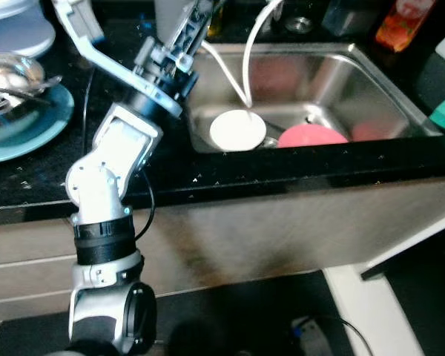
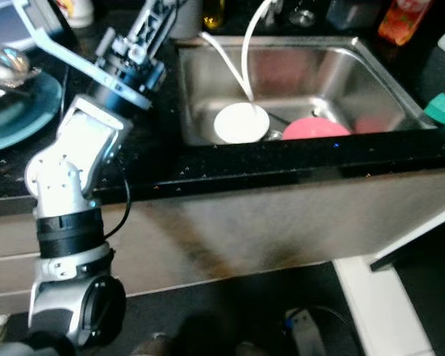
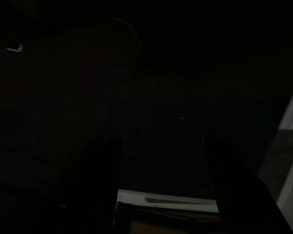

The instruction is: Kitchen organization

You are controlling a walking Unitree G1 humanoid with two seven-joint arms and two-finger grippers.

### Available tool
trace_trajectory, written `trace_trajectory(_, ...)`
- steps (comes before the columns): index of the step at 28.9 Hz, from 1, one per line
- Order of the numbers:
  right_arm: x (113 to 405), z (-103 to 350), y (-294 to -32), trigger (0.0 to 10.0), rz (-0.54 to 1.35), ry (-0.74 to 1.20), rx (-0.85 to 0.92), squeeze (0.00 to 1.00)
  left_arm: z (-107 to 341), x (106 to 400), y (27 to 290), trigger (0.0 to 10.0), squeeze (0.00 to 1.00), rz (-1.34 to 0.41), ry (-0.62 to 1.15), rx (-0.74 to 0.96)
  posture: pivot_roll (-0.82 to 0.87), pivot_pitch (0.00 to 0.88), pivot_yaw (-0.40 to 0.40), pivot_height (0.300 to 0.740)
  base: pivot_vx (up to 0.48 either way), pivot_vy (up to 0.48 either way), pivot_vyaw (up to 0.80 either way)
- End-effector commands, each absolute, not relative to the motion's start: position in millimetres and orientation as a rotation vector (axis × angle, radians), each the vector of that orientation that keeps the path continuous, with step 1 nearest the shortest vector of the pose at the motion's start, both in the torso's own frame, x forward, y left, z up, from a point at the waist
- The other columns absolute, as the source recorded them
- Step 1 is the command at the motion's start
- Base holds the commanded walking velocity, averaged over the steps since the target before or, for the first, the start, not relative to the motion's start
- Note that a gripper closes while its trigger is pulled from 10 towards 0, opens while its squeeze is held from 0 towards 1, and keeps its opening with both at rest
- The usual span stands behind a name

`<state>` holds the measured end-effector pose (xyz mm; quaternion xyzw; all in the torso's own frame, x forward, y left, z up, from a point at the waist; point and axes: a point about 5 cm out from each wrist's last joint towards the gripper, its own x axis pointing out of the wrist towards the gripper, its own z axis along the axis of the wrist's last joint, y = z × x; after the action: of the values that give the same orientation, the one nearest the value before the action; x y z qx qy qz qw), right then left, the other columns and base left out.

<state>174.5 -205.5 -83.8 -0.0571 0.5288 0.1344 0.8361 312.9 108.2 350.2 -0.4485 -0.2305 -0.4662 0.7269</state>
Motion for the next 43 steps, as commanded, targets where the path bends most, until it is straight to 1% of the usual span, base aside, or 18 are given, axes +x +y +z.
trace_trajectory(1,163.1,-88.7,-205.5,10.0,0.294,1.153,-0.103,0.00,347.1,314.0,104.3,10.0,0.00,-1.034,-0.487,-0.996,0.04,0.196,-0.045,0.740,0.000,-0.277,0.00)
trace_trajectory(2,163.3,-88.5,-205.7,10.0,0.317,1.161,-0.134,0.00,344.5,318.7,105.9,10.0,0.00,-0.995,-0.468,-1.002,0.04,0.195,-0.045,0.740,0.000,0.000,0.78)
trace_trajectory(4,163.1,-88.6,-205.6,10.0,0.324,1.166,-0.137,0.00,343.5,320.5,106.9,10.0,0.00,-0.981,-0.465,-1.002,0.04,0.195,-0.045,0.740,0.000,0.000,0.78)
trace_trajectory(10,162.4,-88.8,-205.3,10.0,0.338,1.171,-0.144,0.00,337.9,333.9,115.6,10.0,0.00,-0.858,-0.434,-0.911,0.04,0.189,-0.045,0.740,0.000,0.000,0.79)
trace_trajectory(12,162.3,-88.8,-205.3,10.0,0.338,1.171,-0.144,0.00,337.5,334.8,115.9,10.0,0.00,-0.852,-0.430,-0.907,0.04,0.189,-0.045,0.740,0.000,0.000,0.79)
trace_trajectory(15,161.0,-89.5,-206.0,10.0,0.313,1.172,-0.127,0.00,328.6,343.3,119.0,10.0,0.00,-0.796,-0.377,-0.837,0.04,0.185,-0.046,0.740,0.000,0.000,0.47)
trace_trajectory(16,160.8,-89.6,-206.7,10.0,0.308,1.173,-0.136,0.00,318.5,350.6,120.4,10.0,0.00,-0.756,-0.319,-0.772,0.03,0.184,-0.045,0.740,0.000,0.000,0.00)
trace_trajectory(18,160.6,-89.6,-207.1,10.0,0.306,1.174,-0.140,0.00,310.4,355.7,120.7,10.0,0.00,-0.722,-0.271,-0.712,0.03,0.184,-0.045,0.740,0.000,0.000,0.00)
trace_trajectory(21,159.9,-89.9,-207.6,10.0,0.302,1.177,-0.140,0.00,290.2,368.0,123.7,10.0,0.00,-0.660,-0.199,-0.510,0.03,0.186,-0.044,0.740,0.000,0.000,0.00)
trace_trajectory(28,159.3,-90.0,-208.4,10.0,0.297,1.178,-0.138,0.00,296.9,367.7,115.2,10.0,0.00,-0.773,-0.230,-0.433,0.02,0.194,-0.044,0.740,0.000,0.000,0.00)
trace_trajectory(29,159.1,-90.1,-208.6,10.0,0.294,1.179,-0.138,0.00,302.2,366.8,110.8,10.0,0.00,-0.835,-0.246,-0.417,0.02,0.201,-0.042,0.740,0.000,0.000,0.00)
trace_trajectory(30,159.1,-90.1,-208.6,10.0,0.294,1.179,-0.138,0.00,302.2,366.8,110.8,10.0,0.00,-0.835,-0.246,-0.417,0.02,0.201,-0.042,0.740,0.000,0.000,0.00)
trace_trajectory(32,158.7,-90.2,-208.8,10.0,0.290,1.179,-0.137,0.00,307.5,366.1,104.8,10.0,0.00,-0.903,-0.263,-0.378,0.01,0.206,-0.041,0.740,0.000,0.000,0.00)
trace_trajectory(34,158.6,-90.3,-208.9,10.0,0.289,1.179,-0.136,0.00,308.5,365.9,103.4,10.0,0.00,-0.921,-0.267,-0.368,0.01,0.206,-0.041,0.740,0.000,0.000,0.00)
trace_trajectory(38,157.5,-90.7,-209.3,10.0,0.283,1.179,-0.134,0.00,313.2,369.2,97.8,10.0,0.00,-0.983,-0.292,-0.292,0.00,0.218,-0.038,0.740,0.000,0.000,0.00)
trace_trajectory(40,157.2,-90.8,-209.6,10.0,0.281,1.179,-0.133,0.00,314.6,372.7,97.9,10.0,0.00,-0.980,-0.305,-0.273,0.00,0.221,-0.039,0.740,0.000,0.000,0.00)
trace_trajectory(41,156.8,-90.9,-209.7,10.0,0.280,1.178,-0.132,0.00,316.2,374.8,98.3,10.0,0.46,-0.981,-0.316,-0.279,0.00,0.223,-0.037,0.740,0.000,0.000,0.00)
trace_trajectory(43,156.6,-90.9,-209.9,10.0,0.280,1.179,-0.131,0.00,317.2,376.0,98.4,10.0,0.46,-0.982,-0.323,-0.284,0.00,0.224,-0.037,0.740,0.000,0.000,0.00)
